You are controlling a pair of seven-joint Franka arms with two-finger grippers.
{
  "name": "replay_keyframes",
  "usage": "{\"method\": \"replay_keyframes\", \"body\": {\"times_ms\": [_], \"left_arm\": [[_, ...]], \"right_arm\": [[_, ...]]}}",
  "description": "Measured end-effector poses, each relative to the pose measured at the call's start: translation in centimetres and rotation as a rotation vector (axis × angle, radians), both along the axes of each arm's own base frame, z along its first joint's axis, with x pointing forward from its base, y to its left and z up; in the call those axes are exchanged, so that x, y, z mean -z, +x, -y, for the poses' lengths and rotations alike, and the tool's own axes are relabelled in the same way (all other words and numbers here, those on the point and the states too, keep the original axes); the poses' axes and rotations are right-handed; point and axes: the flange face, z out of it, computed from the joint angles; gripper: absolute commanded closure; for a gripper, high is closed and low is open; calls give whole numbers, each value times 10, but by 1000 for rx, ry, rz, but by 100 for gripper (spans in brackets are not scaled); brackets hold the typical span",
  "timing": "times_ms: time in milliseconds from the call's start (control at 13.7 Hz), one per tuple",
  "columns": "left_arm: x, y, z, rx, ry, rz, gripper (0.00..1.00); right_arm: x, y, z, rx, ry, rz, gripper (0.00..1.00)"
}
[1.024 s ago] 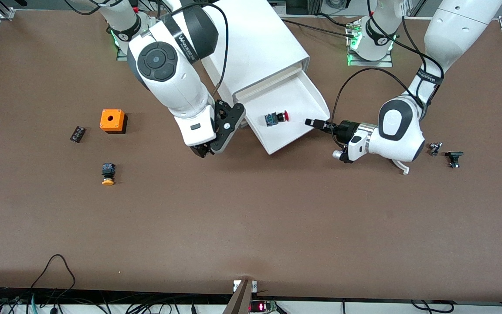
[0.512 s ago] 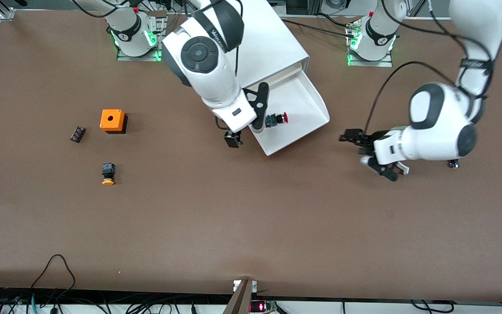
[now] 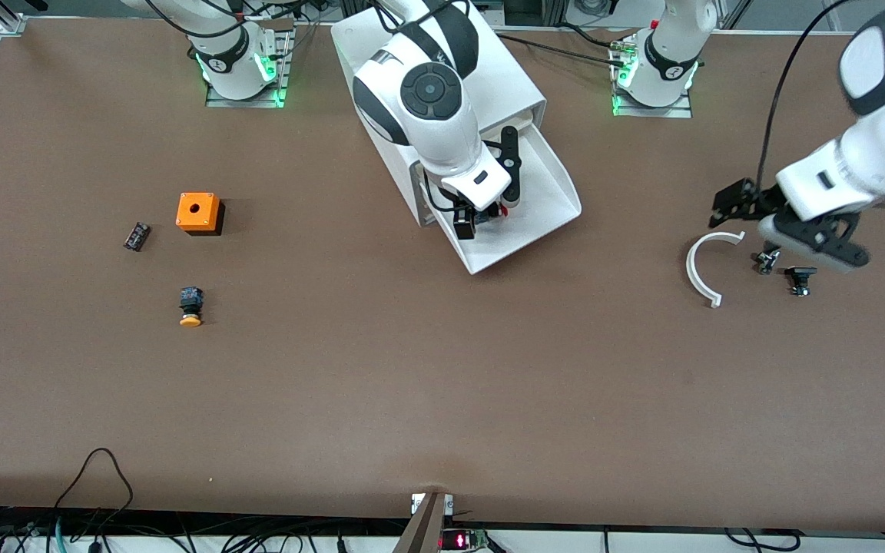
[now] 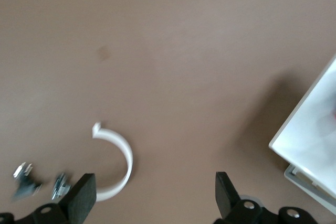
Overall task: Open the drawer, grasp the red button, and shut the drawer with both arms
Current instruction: 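Lower the right gripper into the open drawer while the left gripper withdraws, then grasp the red mushroom button in the drawer with the right gripper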
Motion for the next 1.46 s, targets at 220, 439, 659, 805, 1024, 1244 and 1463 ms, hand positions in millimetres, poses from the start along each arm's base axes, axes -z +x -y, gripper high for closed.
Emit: {"method": "replay_keyframes", "body": {"times_ms": [220, 439, 659, 805, 1024, 1244, 1463], "left_arm": [[-33, -22, -18, -157, 95, 20, 0], [-34, -22, -30, -230, 114, 19, 0], [-26, -21, -32, -228, 131, -1, 0], [-17, -18, -33, -231, 133, -18, 0], [-7, -15, -39, -244, 132, -39, 0], [-7, -15, -41, -254, 131, -41, 0], [-6, -16, -40, -257, 132, -49, 0]], "right_arm": [[28, -7, -9, -48, -55, 13, 0], [36, -14, -18, -68, -56, 28, 0], [43, -23, -30, -85, -44, 37, 0], [49, -29, -35, -100, -53, 40, 4], [54, -29, -35, -109, -66, 49, 33], [54, -28, -34, -115, -75, 59, 51], [54, -27, -34, -120, -83, 69, 69]]}}
